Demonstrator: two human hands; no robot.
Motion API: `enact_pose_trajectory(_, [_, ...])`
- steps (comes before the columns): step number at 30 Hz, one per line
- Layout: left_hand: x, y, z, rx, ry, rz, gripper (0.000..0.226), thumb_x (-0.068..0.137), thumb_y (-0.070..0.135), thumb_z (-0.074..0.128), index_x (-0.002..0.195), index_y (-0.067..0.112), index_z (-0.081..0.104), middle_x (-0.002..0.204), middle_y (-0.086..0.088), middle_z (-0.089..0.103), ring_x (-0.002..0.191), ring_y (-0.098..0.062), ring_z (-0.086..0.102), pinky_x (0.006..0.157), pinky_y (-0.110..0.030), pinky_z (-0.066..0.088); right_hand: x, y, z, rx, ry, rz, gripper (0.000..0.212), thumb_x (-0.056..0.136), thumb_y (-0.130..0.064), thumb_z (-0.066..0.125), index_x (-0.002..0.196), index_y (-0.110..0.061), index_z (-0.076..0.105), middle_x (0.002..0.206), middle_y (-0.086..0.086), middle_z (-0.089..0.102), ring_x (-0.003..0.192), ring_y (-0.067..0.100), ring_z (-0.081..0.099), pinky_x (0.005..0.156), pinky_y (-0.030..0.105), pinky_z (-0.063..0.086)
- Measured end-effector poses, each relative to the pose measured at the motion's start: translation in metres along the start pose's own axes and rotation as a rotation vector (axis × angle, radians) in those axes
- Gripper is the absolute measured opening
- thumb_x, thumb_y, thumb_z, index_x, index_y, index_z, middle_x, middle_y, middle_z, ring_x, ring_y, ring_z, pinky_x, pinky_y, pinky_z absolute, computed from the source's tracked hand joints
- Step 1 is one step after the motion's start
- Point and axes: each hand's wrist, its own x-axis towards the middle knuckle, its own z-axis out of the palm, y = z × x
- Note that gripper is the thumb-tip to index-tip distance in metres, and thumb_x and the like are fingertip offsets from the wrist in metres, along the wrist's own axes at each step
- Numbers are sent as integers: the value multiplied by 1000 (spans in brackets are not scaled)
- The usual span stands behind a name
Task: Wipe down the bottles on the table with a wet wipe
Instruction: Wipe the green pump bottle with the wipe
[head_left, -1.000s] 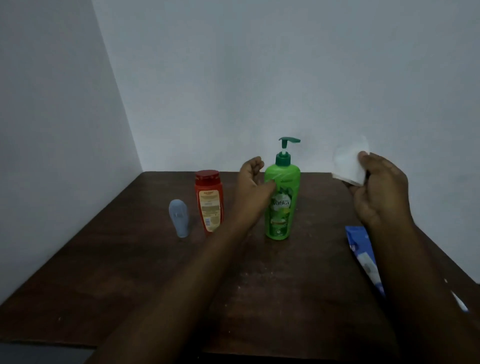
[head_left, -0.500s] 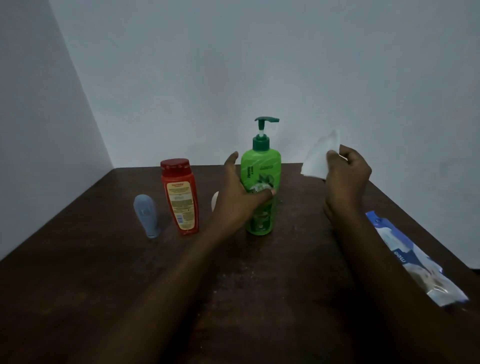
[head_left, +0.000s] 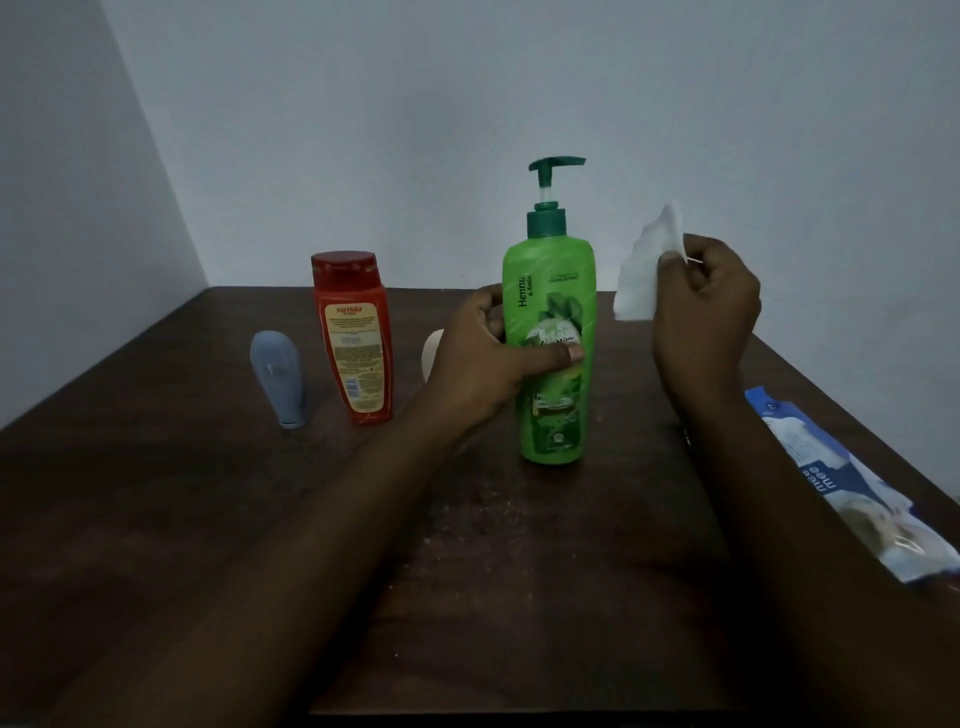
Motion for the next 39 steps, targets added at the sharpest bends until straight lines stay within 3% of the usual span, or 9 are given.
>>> enact_pose_trajectory(4, [-4, 3, 4, -38, -55, -42, 74, 66, -9, 92, 131, 3, 58, 107, -9, 80, 95, -22, 79, 76, -37, 64, 0, -4, -3, -35, -13, -100, 22, 96, -20, 54, 102, -14, 75, 81, -8, 66, 74, 5, 58, 69, 21, 45])
enact_pose_trajectory(11, [-2, 7, -6, -29, -165, -42, 63, 69, -11, 89, 126, 0, 64, 109, -13, 79, 99, -27, 78, 83, -41, 64, 2, -13, -7, -49, -14, -198, 26, 98, -19, 52, 108, -14, 75, 85, -7, 68, 76, 10, 63, 69, 26, 47])
enact_pose_trajectory(17, [-5, 8, -7, 0, -142, -26, 47, 72, -7, 89, 116, -2, 70, 100, -9, 81, 90, -21, 79, 71, -32, 63, -7, -21, -6, 9, -84, -244, 20, 99, -21, 58, 102, -12, 75, 86, -3, 72, 79, 17, 67, 71, 40, 54])
enact_pose_trajectory(23, [-8, -1, 4, -34, -123, -25, 48, 78, 0, 87, 121, 5, 66, 107, -10, 78, 96, -25, 77, 82, -42, 65, -19, -30, -2, 11, -226, -460, 13, 96, -9, 65, 105, -10, 76, 96, 2, 70, 87, 12, 65, 72, 26, 52])
enact_pose_trajectory(27, [-11, -2, 9, -115, -167, -44, 40, 87, -4, 77, 122, 9, 66, 103, -8, 75, 96, -24, 74, 85, -40, 63, -20, -27, 2, -15, -325, -500, 19, 93, -5, 67, 111, -10, 74, 97, 3, 67, 81, 16, 64, 67, 27, 53])
enact_pose_trajectory(30, [-11, -1, 10, -193, -226, -74, 40, 99, 22, 69, 136, 10, 60, 126, -18, 72, 114, -35, 71, 97, -46, 60, -20, -25, 3, -34, -354, -512, 21, 94, -7, 67, 114, -11, 72, 99, -3, 65, 80, 12, 63, 67, 28, 53])
enact_pose_trajectory(33, [-10, 3, 10, -314, -306, -165, 79, 97, 76, 32, 150, 21, 52, 140, -15, 66, 127, -37, 65, 110, -54, 50, -20, -26, 3, -17, -369, -489, 21, 96, -8, 66, 115, -14, 72, 101, -5, 65, 81, 12, 65, 67, 31, 55])
enact_pose_trajectory(35, [-8, 2, 9, -410, -306, -205, 90, 95, 79, 11, 155, 23, 47, 146, -12, 63, 132, -34, 61, 114, -54, 46, -21, -26, 4, -15, -369, -487, 22, 96, -7, 65, 116, -14, 72, 102, -5, 65, 82, 11, 65, 68, 29, 55])
enact_pose_trajectory(39, [-9, 1, 14, -463, -255, -171, 77, 101, 69, 14, 154, 25, 48, 147, -7, 63, 133, -25, 62, 113, -51, 49, -24, -31, 5, -8, -397, -515, 27, 96, -4, 65, 120, -14, 71, 103, -6, 64, 83, 7, 64, 68, 21, 53])
